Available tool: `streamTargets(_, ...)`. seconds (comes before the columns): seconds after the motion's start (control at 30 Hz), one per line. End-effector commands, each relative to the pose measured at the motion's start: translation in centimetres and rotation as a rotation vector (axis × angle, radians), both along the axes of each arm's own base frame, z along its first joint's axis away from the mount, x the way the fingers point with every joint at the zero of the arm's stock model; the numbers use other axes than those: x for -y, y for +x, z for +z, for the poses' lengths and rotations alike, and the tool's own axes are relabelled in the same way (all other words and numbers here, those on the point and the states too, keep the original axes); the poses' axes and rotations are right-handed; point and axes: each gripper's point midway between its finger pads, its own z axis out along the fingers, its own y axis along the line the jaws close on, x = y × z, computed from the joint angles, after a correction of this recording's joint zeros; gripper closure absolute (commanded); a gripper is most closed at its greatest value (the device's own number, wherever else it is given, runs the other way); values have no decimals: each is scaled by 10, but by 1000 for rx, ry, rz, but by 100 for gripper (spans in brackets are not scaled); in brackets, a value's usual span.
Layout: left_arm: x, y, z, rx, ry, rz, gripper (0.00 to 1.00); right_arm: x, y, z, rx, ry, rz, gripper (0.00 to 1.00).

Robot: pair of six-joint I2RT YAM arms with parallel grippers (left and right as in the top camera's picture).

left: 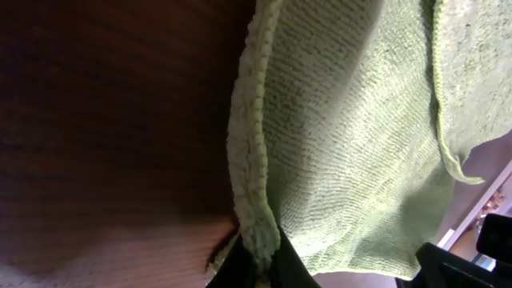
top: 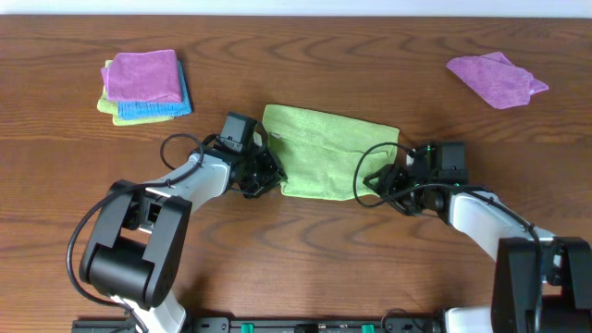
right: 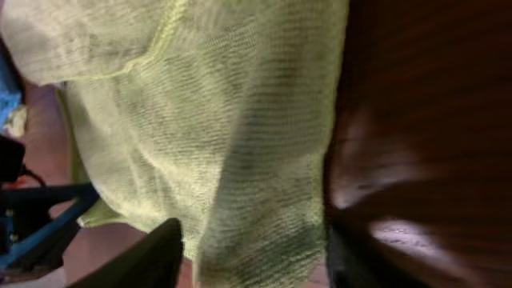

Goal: Fold the cloth

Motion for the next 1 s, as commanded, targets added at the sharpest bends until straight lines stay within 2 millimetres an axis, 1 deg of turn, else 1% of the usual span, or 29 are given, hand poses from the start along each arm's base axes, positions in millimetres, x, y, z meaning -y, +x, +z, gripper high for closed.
streamTargets(0.0,-1,-6,-7,-16,8,-13,94,17,-23,-35,-104,-121,-36,46)
streamTargets(0.03,0,-6,-6,-15,3,-18,94,17,-22,-35,-101,-122,-36,50)
streamTargets(0.1,2,-7,-5,-10,-6,-32,94,17,-20,-34,-88,-128,-29,64)
streamTargets(0.13,3,-7,-4,-7,-13,-37,94,17,-20,-34,-84,-128,-29,89)
streamTargets(0.17,3,-6,-4,-4,-14,-40,94,18,-18,-34,-81,-131,-33,99)
streamTargets(0.3,5,-6,-3,4,-23,-49,94,18,-13,-32,-59,-129,-34,99)
streamTargets(0.43,9,-9,1,14,-54,-91,94,15,-15,-31,-55,-113,-17,99)
streamTargets(0.53,12,-16,7,18,-74,-139,94,13,-20,-27,-67,-106,-6,99)
streamTargets(0.7,3,-31,15,12,-48,-196,94,14,-30,-15,-74,-114,17,99)
streamTargets(0.83,-4,-40,29,8,-46,-207,94,5,-33,5,-45,-60,35,99)
streamTargets(0.9,-1,-40,42,33,-69,-212,94,1,-28,21,7,-35,43,99)
streamTargets(0.97,2,-32,59,92,-87,-204,94,1,-17,41,79,-33,39,99)
